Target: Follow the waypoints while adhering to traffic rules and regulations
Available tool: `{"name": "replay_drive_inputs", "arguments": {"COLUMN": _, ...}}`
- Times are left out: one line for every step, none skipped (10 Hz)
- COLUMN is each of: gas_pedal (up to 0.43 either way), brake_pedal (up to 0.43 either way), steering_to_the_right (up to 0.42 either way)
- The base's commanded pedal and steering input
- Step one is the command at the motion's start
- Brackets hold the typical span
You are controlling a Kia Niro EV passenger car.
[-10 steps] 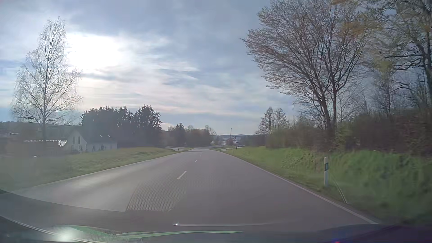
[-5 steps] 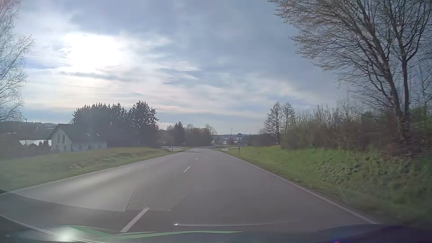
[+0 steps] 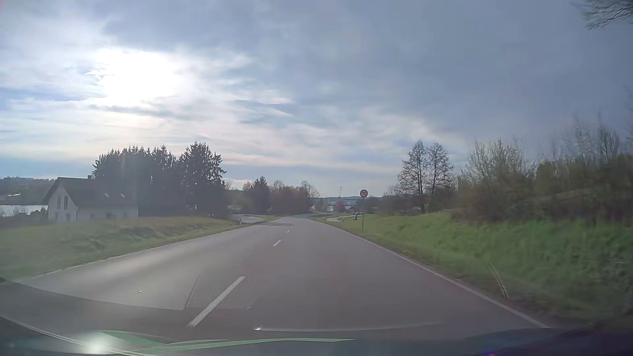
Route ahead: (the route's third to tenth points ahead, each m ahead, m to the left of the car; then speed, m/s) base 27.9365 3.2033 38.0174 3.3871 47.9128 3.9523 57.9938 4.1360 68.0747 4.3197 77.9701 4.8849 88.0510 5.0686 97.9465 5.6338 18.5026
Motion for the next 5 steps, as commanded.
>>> {"name": "replay_drive_inputs", "arguments": {"gas_pedal": 0.11, "brake_pedal": 0.0, "steering_to_the_right": -0.001}}
{"name": "replay_drive_inputs", "arguments": {"gas_pedal": 0.11, "brake_pedal": 0.0, "steering_to_the_right": -0.001}}
{"name": "replay_drive_inputs", "arguments": {"gas_pedal": 0.11, "brake_pedal": 0.0, "steering_to_the_right": -0.001}}
{"name": "replay_drive_inputs", "arguments": {"gas_pedal": 0.11, "brake_pedal": 0.0, "steering_to_the_right": -0.002}}
{"name": "replay_drive_inputs", "arguments": {"gas_pedal": 0.11, "brake_pedal": 0.0, "steering_to_the_right": -0.002}}
